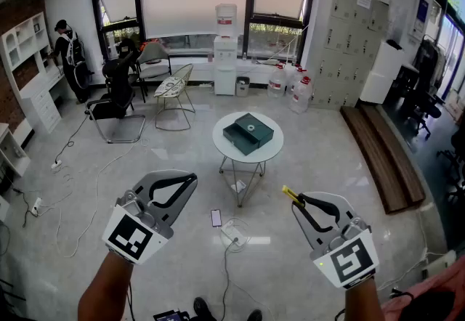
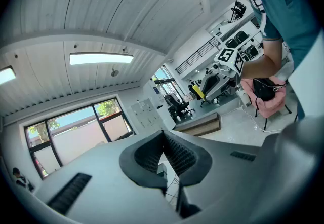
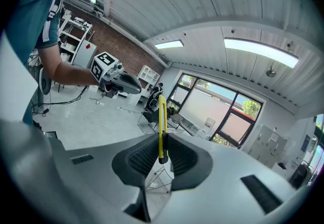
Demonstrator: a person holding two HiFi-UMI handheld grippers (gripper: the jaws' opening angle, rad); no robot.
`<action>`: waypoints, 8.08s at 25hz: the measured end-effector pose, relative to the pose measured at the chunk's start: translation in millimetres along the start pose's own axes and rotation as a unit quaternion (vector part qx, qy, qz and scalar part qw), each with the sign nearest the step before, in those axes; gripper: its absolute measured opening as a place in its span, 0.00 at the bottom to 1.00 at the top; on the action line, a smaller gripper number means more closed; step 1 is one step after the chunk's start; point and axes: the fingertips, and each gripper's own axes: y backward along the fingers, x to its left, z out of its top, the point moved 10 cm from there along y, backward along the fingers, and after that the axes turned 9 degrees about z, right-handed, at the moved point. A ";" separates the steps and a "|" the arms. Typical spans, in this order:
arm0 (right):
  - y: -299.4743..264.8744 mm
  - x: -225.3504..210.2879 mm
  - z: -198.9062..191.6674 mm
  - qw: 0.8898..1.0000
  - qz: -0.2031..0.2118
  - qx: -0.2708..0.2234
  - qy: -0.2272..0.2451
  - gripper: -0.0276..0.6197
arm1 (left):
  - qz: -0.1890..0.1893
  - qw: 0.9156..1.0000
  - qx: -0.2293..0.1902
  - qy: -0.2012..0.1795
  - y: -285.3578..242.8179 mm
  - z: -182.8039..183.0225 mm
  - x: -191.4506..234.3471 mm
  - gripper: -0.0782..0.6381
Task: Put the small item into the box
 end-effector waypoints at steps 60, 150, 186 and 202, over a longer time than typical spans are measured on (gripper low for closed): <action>-199.5 -220.1 -59.5 0.991 0.113 -0.075 0.010 0.16 | 0.054 0.995 0.081 0.007 -199.9 -94.7 83.6 0.13; -580.0 -648.3 -224.7 0.991 0.117 -0.034 -0.046 0.16 | 0.006 0.996 0.080 0.044 -706.0 -358.4 318.4 0.13; -902.5 -612.1 -337.3 0.975 0.167 0.066 -0.134 0.16 | -0.068 0.983 0.131 0.114 -757.2 -660.2 418.8 0.13; -1000.5 -571.1 -477.7 0.953 0.214 0.129 -0.170 0.16 | -0.084 0.968 0.179 0.152 -783.2 -783.4 363.7 0.13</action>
